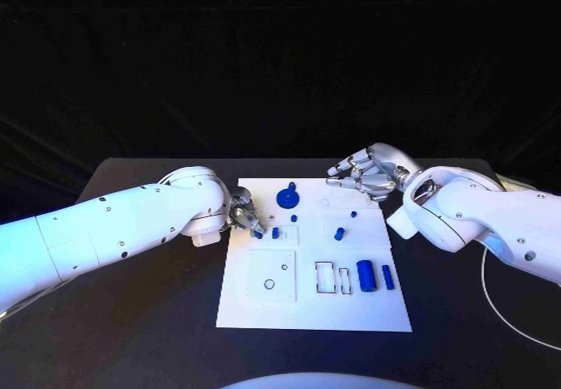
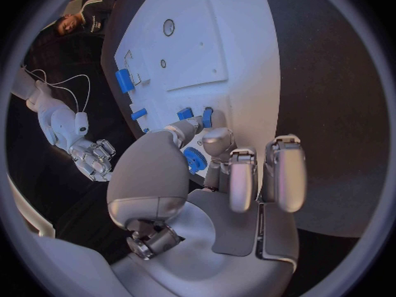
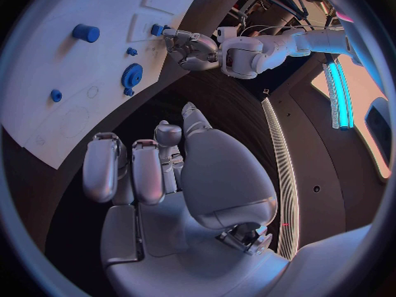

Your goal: Assemble the parts on the task board

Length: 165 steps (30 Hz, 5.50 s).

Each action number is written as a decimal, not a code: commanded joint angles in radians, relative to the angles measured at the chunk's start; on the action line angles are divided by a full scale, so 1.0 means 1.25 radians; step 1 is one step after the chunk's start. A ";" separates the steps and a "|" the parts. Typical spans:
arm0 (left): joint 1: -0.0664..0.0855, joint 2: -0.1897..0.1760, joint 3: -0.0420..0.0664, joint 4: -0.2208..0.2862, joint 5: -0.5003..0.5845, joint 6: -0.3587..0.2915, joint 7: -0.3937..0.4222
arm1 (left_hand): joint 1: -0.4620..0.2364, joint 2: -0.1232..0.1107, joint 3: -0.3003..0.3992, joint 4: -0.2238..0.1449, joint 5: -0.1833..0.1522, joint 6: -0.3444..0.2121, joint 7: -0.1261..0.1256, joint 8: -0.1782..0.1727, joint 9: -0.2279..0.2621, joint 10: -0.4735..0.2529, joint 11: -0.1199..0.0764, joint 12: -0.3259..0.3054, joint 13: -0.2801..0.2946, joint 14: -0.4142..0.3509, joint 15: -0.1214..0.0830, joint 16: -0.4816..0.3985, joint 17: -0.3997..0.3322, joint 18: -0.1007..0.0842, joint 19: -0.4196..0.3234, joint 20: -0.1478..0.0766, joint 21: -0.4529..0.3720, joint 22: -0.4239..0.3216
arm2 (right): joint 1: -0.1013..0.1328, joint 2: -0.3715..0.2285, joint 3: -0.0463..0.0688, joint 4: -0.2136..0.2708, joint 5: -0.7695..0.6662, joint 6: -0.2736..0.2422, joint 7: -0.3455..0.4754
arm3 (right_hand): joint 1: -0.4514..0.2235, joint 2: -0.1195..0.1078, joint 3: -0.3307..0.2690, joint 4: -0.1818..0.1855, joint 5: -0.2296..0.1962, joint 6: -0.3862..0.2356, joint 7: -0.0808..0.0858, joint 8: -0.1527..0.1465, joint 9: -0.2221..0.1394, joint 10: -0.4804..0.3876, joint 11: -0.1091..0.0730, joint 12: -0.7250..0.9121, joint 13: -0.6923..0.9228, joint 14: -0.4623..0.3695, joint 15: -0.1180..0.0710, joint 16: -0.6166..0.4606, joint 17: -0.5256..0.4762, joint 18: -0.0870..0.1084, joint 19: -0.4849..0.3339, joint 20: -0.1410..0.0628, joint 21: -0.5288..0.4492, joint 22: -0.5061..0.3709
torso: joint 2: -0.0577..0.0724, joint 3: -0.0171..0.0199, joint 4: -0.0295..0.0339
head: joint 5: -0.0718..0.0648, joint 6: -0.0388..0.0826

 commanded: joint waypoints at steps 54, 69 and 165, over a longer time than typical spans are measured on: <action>-0.006 -0.027 0.011 0.024 0.031 -0.093 -0.007 | -0.077 0.012 -0.379 0.155 -0.105 0.055 -0.019 -0.009 -0.038 0.011 -0.006 0.004 0.008 0.084 -0.016 0.002 0.210 -0.005 0.049 -0.016 0.002 0.162 | 0.000 -0.001 0.000 0.002 0.002 0.010 0.010 | -0.005 0.007 -0.010 0.004 0.004 -0.002 0.002 0.006 -0.001 -0.007 0.001 0.000 -0.002 0.027 -0.004 -0.008 -0.006 0.007 -0.009 -0.002 -0.006 -0.006 | -0.001 -0.0003 0.0012 | -0.009 0.000; 0.001 -0.054 0.023 0.041 0.142 -0.230 0.226 | 0.041 0.022 -0.470 0.163 -0.047 -0.125 0.070 -0.073 -0.088 -0.280 0.081 -0.296 -0.267 -0.125 0.057 -0.337 -0.188 0.104 -0.274 0.040 -0.622 -0.213 | 0.000 -0.002 0.000 0.002 0.002 0.011 0.010 | -0.006 0.007 -0.010 0.004 0.004 -0.002 0.002 0.006 -0.001 -0.006 0.001 0.003 0.000 0.027 -0.004 -0.007 -0.004 0.007 -0.009 -0.002 -0.006 -0.006 | 0.000 0.0000 0.0014 | -0.014 0.002; -0.015 0.173 -0.028 -0.159 -0.326 -0.119 0.337 | 0.328 -0.028 -0.201 0.018 -0.092 0.097 0.073 -0.351 -0.438 -0.138 0.088 -0.711 -0.708 0.014 0.056 -0.149 -0.110 0.041 -0.017 0.049 -0.248 0.036 | 0.000 0.006 0.000 0.000 0.001 0.015 0.012 | -0.004 0.009 -0.011 0.004 0.006 -0.002 0.001 0.007 -0.001 -0.005 0.000 0.004 0.001 0.027 -0.004 -0.007 -0.004 0.007 -0.008 -0.002 -0.006 -0.006 | 0.001 -0.0005 -0.0021 | -0.022 -0.001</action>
